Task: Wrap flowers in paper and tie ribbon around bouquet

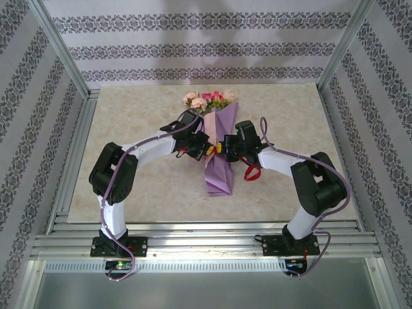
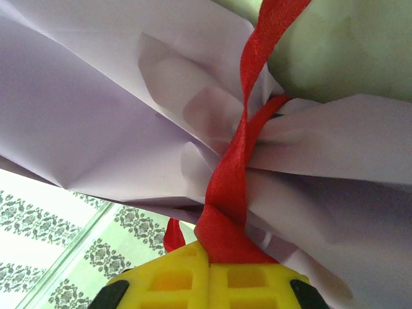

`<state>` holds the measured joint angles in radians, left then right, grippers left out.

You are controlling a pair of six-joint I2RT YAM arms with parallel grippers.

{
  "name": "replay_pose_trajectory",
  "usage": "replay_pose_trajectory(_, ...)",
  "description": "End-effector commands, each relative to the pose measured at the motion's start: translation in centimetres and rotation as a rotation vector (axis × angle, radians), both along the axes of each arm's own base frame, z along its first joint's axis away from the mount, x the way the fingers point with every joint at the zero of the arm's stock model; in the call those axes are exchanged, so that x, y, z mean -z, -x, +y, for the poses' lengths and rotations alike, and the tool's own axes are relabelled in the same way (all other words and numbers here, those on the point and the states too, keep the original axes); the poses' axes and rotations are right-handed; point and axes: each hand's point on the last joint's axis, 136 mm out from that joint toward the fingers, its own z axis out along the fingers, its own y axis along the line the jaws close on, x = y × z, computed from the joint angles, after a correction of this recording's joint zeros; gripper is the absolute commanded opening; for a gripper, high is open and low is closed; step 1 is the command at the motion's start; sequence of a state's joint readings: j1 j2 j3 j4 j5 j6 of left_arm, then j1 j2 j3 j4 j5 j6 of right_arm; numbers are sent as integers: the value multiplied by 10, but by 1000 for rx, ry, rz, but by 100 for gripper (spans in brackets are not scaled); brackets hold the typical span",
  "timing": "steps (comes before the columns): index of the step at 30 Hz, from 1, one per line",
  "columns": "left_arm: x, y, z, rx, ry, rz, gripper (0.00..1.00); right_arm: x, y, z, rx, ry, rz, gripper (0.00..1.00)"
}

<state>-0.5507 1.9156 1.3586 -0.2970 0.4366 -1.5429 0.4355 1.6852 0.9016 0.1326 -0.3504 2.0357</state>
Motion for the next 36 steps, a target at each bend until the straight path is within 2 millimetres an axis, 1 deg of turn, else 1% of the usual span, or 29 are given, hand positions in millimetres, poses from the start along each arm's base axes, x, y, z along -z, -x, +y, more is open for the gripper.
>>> replay_pose_trajectory(1,-7,5,6,8,-33,-27,0,-9,-7,-11,35,12,-43,0)
replay_pose_trajectory(2,-7,5,7,7,-35,-28,0,-9,-7,-11,34,12,-44,0)
replay_pose_trajectory(4,-8,4,7,4,-35,-33,5,-9,-7,-11,35,11,-44,0)
replay_pose_trajectory(7,-7,4,5,7,-24,-30,7,-10,-7,-11,35,9,-45,0)
replay_pose_trajectory(9,-5,4,3,11,-18,-25,10,-10,-8,-11,35,8,-46,0)
replay_pose_trajectory(12,-4,4,2,11,-15,-22,11,-11,-9,-10,35,8,-48,0)
replay_pose_trajectory(15,-5,3,1,13,-10,-24,15,-11,-8,-10,35,7,-47,0)
replay_pose_trajectory(17,-6,3,0,17,-8,-28,15,-10,-8,-10,35,7,-47,0)
replay_pose_trajectory(20,-3,4,0,23,-7,-23,10,-11,-9,-10,38,5,-49,0)
replay_pose_trajectory(23,-1,5,0,25,-10,-16,7,-12,-10,-10,40,4,-51,0)
replay_pose_trajectory(26,2,6,1,29,-18,-10,1,-14,-11,-11,45,4,-55,0)
replay_pose_trajectory(32,4,6,0,35,-16,-5,0,-16,-11,-11,40,0,-65,0)
replay_pose_trajectory(33,4,6,-1,34,-14,-5,0,-17,-11,-11,38,0,-68,3)
replay_pose_trajectory(36,3,4,-2,35,-7,-8,0,-20,-8,-11,24,10,-73,16)
